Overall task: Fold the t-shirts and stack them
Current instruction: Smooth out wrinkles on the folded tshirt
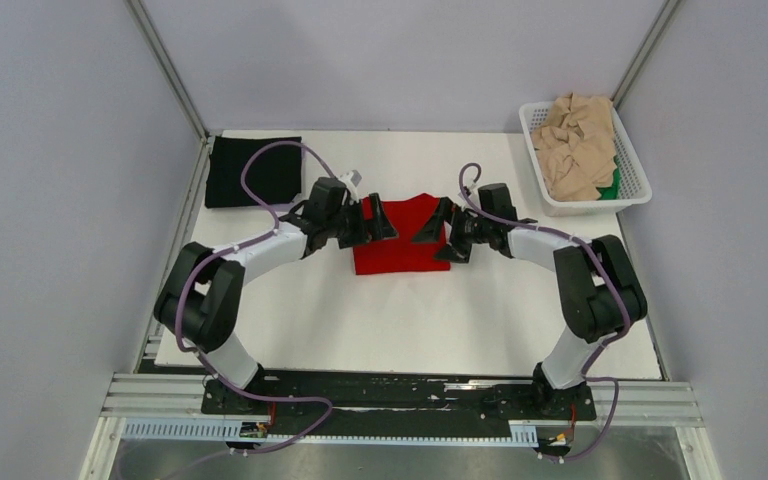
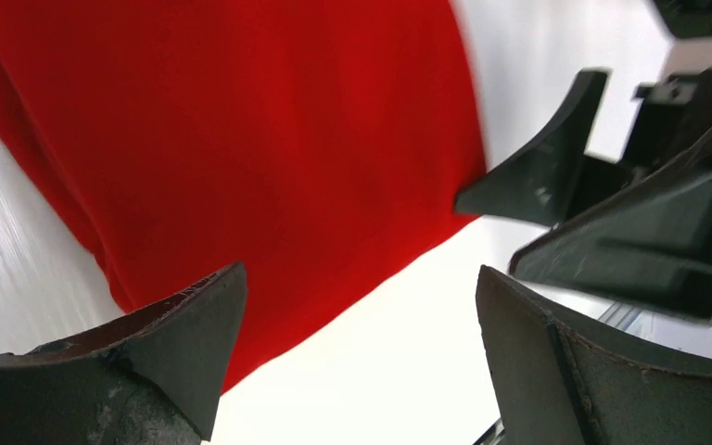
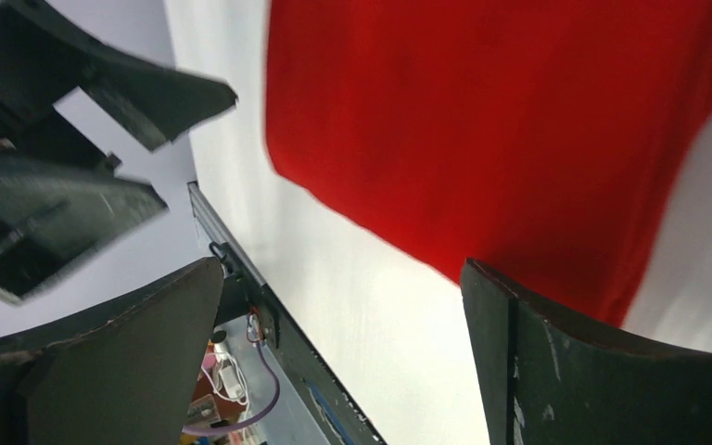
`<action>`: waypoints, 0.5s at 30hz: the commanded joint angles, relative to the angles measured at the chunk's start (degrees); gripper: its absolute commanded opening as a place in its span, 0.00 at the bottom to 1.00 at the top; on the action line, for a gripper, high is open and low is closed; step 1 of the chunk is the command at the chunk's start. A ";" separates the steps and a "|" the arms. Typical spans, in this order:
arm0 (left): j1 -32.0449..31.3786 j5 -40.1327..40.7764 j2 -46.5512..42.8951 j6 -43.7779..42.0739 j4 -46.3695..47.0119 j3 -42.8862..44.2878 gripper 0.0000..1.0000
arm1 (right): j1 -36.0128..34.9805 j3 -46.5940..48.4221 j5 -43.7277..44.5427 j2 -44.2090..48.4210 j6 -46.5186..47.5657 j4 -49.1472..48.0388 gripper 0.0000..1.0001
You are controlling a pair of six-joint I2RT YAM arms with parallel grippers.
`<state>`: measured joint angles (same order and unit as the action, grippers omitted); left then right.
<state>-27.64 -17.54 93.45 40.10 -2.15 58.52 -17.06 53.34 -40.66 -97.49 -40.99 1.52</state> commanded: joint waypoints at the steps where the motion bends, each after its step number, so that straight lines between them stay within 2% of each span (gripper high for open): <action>1: 0.04 -4.04 3.61 2.88 5.47 -6.98 1.00 | 1.17 -4.25 3.59 -4.29 -1.71 -4.42 1.00; 4: 0.05 -3.96 4.71 3.12 6.75 -11.35 1.00 | 1.19 -8.42 5.84 -4.20 -1.36 -4.23 1.00; 9: 0.07 0.25 2.81 2.14 3.20 -16.30 1.00 | 0.98 -15.71 8.19 0.23 -1.63 -3.81 1.00; 15: -0.39 1.26 -7.31 1.09 -1.63 -21.44 1.00 | -1.56 -20.07 8.19 8.50 -2.12 -1.84 1.00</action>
<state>-27.77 -20.18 91.46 42.96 7.22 41.63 -16.84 37.34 -37.65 -92.79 -44.34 -8.03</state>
